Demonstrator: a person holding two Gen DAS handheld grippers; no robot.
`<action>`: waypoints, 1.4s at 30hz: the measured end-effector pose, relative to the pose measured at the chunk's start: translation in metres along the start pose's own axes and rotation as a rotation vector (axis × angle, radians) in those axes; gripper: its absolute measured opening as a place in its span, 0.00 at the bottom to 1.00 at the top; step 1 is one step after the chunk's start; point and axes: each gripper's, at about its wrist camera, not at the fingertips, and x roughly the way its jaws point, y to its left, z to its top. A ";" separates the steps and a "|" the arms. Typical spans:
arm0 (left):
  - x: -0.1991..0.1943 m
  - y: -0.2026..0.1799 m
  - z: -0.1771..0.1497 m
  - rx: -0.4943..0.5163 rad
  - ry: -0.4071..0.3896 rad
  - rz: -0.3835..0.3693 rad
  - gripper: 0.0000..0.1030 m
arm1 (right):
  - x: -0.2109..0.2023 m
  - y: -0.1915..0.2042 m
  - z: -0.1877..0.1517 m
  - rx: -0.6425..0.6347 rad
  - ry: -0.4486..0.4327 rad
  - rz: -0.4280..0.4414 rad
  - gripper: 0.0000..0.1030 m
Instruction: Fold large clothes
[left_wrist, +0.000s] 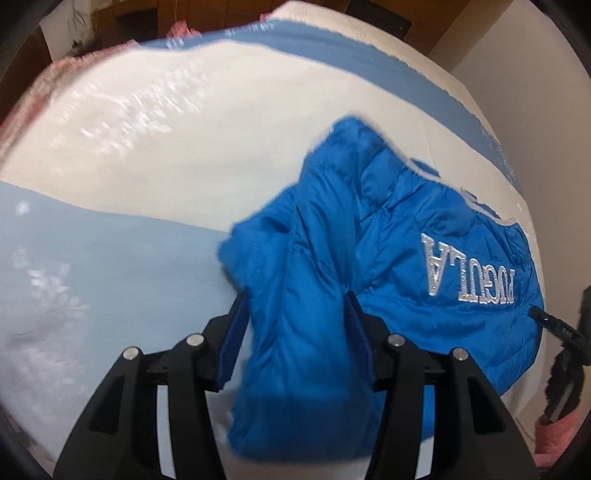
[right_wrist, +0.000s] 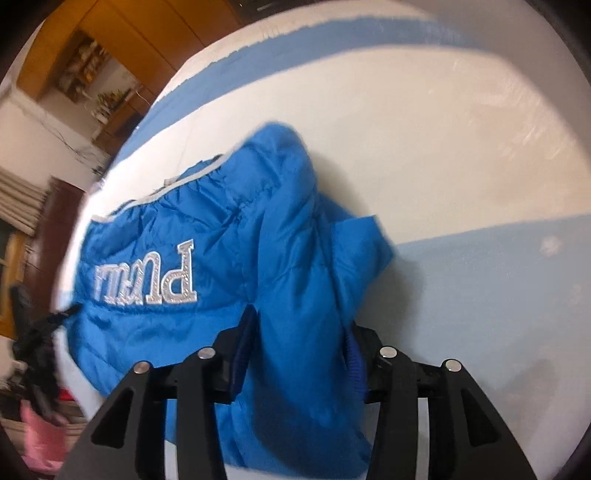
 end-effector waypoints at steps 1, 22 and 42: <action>-0.008 -0.002 -0.001 0.004 -0.016 0.016 0.50 | -0.008 0.003 -0.001 -0.021 -0.021 -0.030 0.44; 0.007 -0.075 -0.065 0.171 0.001 0.100 0.49 | 0.003 0.039 -0.060 -0.231 -0.004 -0.125 0.15; -0.007 -0.065 -0.069 0.126 0.009 0.119 0.56 | 0.016 0.015 -0.067 -0.121 -0.011 -0.029 0.14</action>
